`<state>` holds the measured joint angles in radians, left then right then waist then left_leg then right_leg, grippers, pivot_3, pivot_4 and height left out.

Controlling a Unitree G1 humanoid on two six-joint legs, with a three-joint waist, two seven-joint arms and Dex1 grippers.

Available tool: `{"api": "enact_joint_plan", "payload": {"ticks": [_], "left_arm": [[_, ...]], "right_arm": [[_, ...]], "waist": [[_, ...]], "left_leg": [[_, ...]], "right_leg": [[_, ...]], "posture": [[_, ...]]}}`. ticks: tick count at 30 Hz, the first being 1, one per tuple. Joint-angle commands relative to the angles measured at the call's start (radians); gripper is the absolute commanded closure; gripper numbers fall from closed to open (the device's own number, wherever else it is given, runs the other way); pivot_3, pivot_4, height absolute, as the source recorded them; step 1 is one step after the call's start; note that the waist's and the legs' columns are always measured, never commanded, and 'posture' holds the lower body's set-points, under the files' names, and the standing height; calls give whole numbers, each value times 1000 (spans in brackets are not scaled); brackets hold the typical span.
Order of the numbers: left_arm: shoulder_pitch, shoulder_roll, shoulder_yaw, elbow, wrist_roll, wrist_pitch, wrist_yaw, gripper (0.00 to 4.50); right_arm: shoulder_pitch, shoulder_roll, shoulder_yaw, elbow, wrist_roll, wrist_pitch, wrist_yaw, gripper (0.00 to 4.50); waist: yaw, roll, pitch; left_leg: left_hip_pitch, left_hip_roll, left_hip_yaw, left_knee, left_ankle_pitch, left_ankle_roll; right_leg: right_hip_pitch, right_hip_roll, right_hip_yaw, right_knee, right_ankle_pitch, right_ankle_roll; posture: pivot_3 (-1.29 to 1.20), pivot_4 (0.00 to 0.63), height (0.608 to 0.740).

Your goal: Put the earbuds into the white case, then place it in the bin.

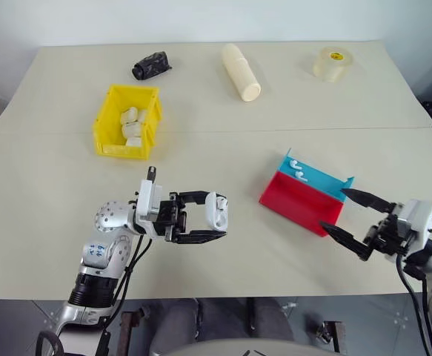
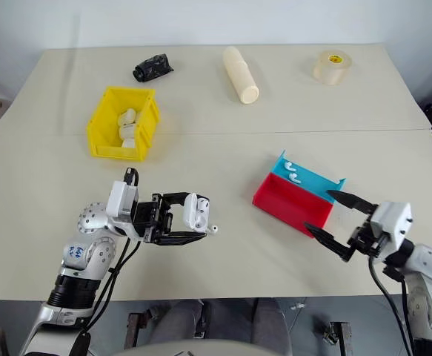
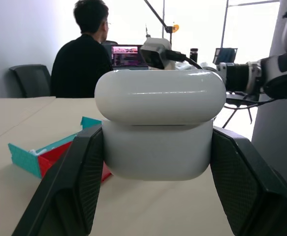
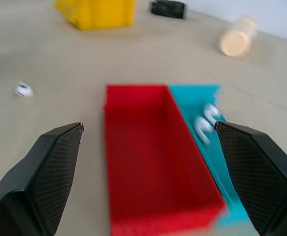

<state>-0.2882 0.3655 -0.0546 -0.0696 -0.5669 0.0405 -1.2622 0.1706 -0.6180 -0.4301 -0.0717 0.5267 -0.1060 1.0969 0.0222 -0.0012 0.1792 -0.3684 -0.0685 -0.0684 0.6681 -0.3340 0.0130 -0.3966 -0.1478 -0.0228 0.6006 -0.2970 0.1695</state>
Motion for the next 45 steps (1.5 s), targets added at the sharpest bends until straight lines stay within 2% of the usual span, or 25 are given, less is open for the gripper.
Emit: {"api": "enact_joint_plan", "payload": {"ticks": [1, 6, 13, 16, 19, 24, 27, 31, 37, 45], "left_arm": [[16, 4, 13, -49, -2, -17, 23, 1702], [25, 3, 7, -62, 6, -23, 46, 1702], [23, -10, 1, -64, 22, -40, 82, 1702], [22, -12, -1, -69, 27, -41, 93, 1702], [17, -12, -8, -67, 25, -42, 87, 1702], [0, -17, -21, -61, 19, -38, 74, 1702], [0, -26, -39, -74, 17, -32, 74, 1702], [3, -28, -51, -85, 23, -27, 80, 1702], [6, -28, -55, -94, 31, -27, 94, 1702], [4, -31, -58, -102, 34, -27, 114, 1702]], "right_arm": [[10, -3, -34, 1, -20, -67, -16, 18], [-30, -46, -3, -54, -18, 2, -47, 18], [-210, -210, 99, -172, 19, 395, -151, 18], [-332, -307, 176, -179, -1, 602, -191, 18], [-492, -410, 315, -142, -75, 798, -214, 18], [-756, -434, 506, -13, -158, 964, -177, 18], [-901, -404, 652, 119, -260, 948, -127, 18], [-999, -352, 742, 230, -334, 898, -69, 18], [-1073, -281, 799, 359, -413, 817, -2, 18], [-1096, -232, 829, 459, -501, 755, 56, 18]], "waist": [[0, 0, 0], [1, 0, 0], [2, 1, 0], [3, 1, 0], [4, 1, 0], [1, 1, 0], [-2, 1, 0], [-2, 1, 0], [-1, 1, 0], [-2, 1, 0]], "left_leg": [[0, 0, 0, 0, 0, 0], [0, 0, 0, 0, 0, 0], [0, 0, 0, 0, 0, 0], [-1, 0, -1, 0, 0, 0], [-2, 0, -2, 0, 0, 0], [-3, 0, -2, -1, 0, 0], [-4, -1, -1, -1, 0, 0], [-5, 0, -1, -2, 0, 0], [-8, -1, -1, -1, 0, 0], [-8, -1, 0, 1, 0, -1]], "right_leg": [[0, 0, 0, 0, 0, 0], [0, 0, 0, 0, 0, 0], [0, 0, 0, -1, 0, 0], [-1, -1, 0, -2, 0, 0], [-1, -1, -1, -4, 0, 0], [-1, -1, -2, -6, 0, 0], [-2, -1, -2, -6, 0, 0], [-3, -1, -2, -6, 0, 0], [-7, -1, -2, 0, 0, 0], [-8, -1, -2, 2, 0, 0]], "posture": [[0, 150, 740], [0, 150, 740], [0, 150, 740], [0, 150, 740], [0, 150, 740], [0, 150, 740], [0, 150, 740], [0, 150, 740], [0, 150, 740], [0, 150, 740]]}}
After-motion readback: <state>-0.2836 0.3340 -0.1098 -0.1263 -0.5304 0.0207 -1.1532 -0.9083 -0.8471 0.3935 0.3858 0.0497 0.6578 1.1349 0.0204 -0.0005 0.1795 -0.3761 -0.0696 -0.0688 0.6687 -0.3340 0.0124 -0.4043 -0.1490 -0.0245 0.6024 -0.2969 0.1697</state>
